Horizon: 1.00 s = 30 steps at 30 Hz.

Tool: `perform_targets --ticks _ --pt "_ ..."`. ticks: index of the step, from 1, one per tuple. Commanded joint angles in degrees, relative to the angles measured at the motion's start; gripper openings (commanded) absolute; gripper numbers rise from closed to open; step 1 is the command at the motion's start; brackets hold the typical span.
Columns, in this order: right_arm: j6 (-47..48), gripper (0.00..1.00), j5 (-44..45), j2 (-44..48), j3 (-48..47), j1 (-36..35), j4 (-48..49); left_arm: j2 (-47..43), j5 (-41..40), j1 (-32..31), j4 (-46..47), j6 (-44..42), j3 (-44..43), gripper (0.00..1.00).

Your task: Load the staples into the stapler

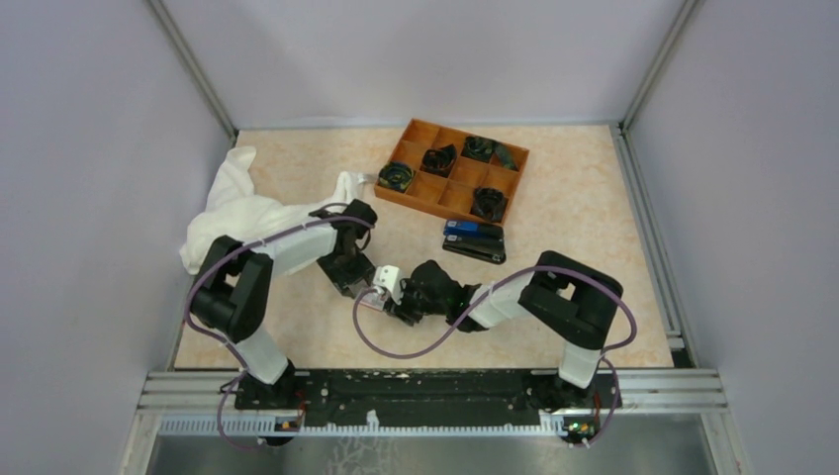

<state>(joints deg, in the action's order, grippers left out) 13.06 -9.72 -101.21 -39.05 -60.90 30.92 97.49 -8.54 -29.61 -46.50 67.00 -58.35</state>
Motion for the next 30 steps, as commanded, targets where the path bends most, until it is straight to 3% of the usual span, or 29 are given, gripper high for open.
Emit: perform_targets --ticks 1,3,11,30 --pt "1.31 0.41 -1.84 -0.04 0.39 -0.71 -8.23 0.55 -2.13 1.07 1.67 -1.7 2.27 0.54" --pt "1.35 0.41 -1.97 -0.29 -0.02 -0.73 -8.21 0.03 -0.89 0.73 1.63 -1.41 2.65 0.55" --pt "-0.27 0.41 0.28 -1.52 -0.77 -0.71 -4.84 -3.86 -0.98 0.41 -0.4 0.84 4.75 0.82" --pt "-11.32 0.41 12.42 -2.44 -2.65 -4.39 0.45 -2.75 0.97 -1.85 -0.15 3.31 2.1 0.81"
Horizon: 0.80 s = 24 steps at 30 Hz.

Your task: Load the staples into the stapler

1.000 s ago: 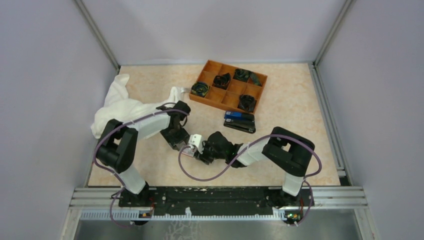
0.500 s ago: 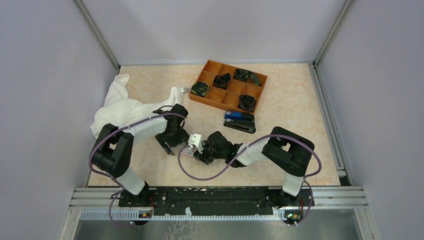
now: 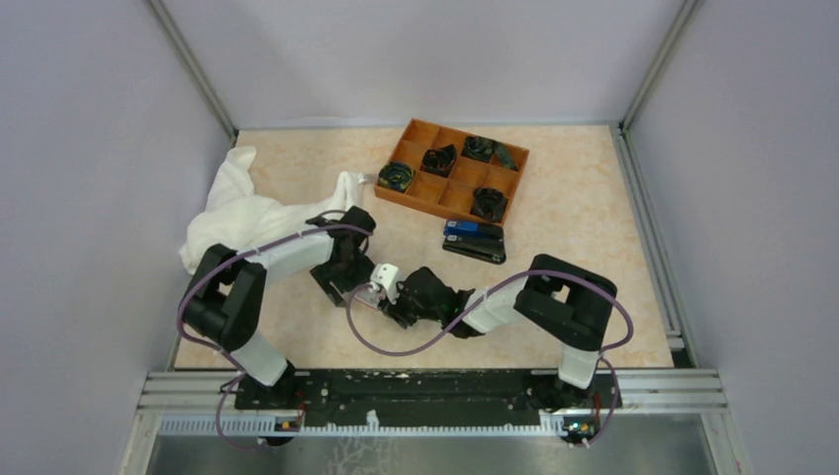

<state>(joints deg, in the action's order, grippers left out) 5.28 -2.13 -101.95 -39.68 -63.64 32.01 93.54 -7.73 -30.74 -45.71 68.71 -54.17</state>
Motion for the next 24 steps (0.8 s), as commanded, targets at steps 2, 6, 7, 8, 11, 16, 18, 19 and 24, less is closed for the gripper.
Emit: perform_targets --ticks 2,6,7,8,11,16,18,19,24 --pt "-4.66 0.41 6.58 -1.64 -2.44 -1.97 -0.97 1.65 0.0 -0.83 -0.99 1.82 -2.24 0.8" --pt "-5.84 0.41 8.63 -1.41 -2.67 -2.61 -0.85 2.53 0.08 -0.92 -0.96 2.11 -2.25 0.77" --pt "-6.01 0.41 8.79 -1.41 -2.68 -2.65 -0.67 2.65 0.04 -0.96 -0.96 2.2 -2.25 0.76" --pt "-6.25 0.41 8.94 -1.45 -2.68 -2.71 -0.57 2.76 -0.02 -0.97 -1.01 2.26 -2.18 0.75" --pt "-6.85 0.41 9.6 -1.37 -2.68 -2.85 -0.41 2.96 -0.26 -1.0 -0.89 2.56 -2.1 0.69" --pt "-6.59 0.41 9.65 -1.41 -2.76 -3.4 -0.19 3.35 -0.66 -0.99 -0.79 2.81 -2.49 0.63" --pt "-6.59 0.41 9.69 -1.42 -2.77 -3.47 -0.34 3.63 -0.85 -0.99 -0.71 2.91 -2.69 0.61" --pt "-6.57 0.41 9.62 -1.41 -2.77 -3.51 -0.37 3.84 -0.89 -1.01 -0.55 2.92 -2.77 0.59" --pt "-6.21 0.41 9.45 -1.04 -2.77 -3.7 -0.71 4.45 -1.65 -0.99 -0.7 3.16 -3.04 0.54"
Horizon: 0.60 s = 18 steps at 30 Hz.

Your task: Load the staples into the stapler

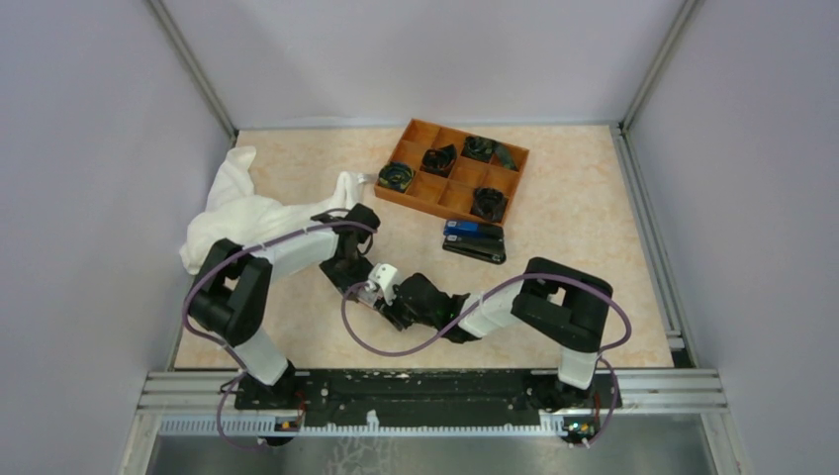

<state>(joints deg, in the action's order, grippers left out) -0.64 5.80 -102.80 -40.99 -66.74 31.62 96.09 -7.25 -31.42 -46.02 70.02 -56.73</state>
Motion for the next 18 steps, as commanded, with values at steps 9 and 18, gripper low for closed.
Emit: perform_targets --ticks 9,18 --pt "2.13 0.41 -1.73 0.09 -0.82 -0.68 -1.95 2.94 -4.99 -0.05 -2.28 1.52 -2.07 0.51" --pt "5.06 0.39 -4.13 1.77 0.94 -0.67 -4.56 3.76 -5.84 0.95 -2.55 0.41 -2.29 0.52"
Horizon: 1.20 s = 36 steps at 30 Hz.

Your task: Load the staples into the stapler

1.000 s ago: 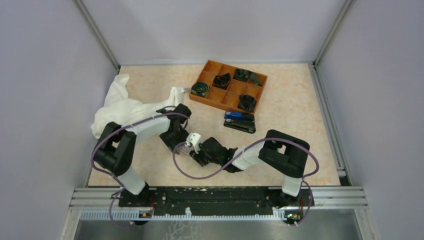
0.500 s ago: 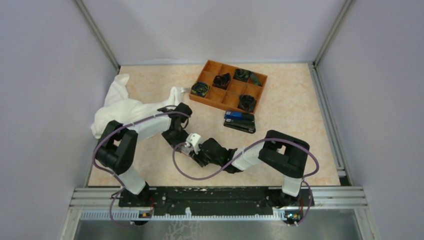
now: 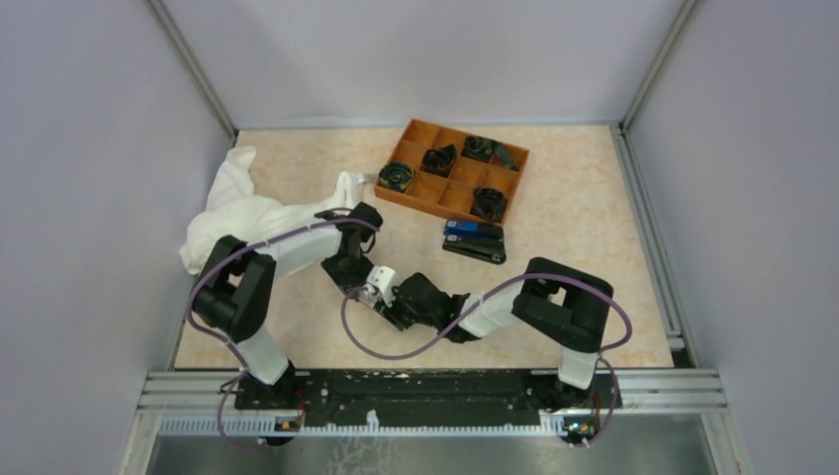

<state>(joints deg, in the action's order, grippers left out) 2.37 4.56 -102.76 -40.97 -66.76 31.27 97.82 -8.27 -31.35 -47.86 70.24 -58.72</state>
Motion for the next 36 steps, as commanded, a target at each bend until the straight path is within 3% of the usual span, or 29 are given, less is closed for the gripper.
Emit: perform_targets --ticks 1,28,31,36 --pt "2.22 0.39 -3.11 1.95 1.04 -0.66 -4.77 2.1 -4.77 1.0 -0.69 0.09 -0.18 0.52" --pt "2.69 0.39 -3.01 5.52 4.76 -0.6 -8.02 -1.73 -6.6 7.91 -0.17 -2.33 4.03 0.54" --pt "3.62 0.41 -3.42 6.09 5.0 -0.41 -8.79 -2.94 -6.28 8.26 0.47 -3.3 4.7 0.58" --pt "4.55 0.44 -3.59 7.61 5.04 1.03 -10.64 -6.2 -5.87 8.31 2.04 -5.61 5.98 0.73"
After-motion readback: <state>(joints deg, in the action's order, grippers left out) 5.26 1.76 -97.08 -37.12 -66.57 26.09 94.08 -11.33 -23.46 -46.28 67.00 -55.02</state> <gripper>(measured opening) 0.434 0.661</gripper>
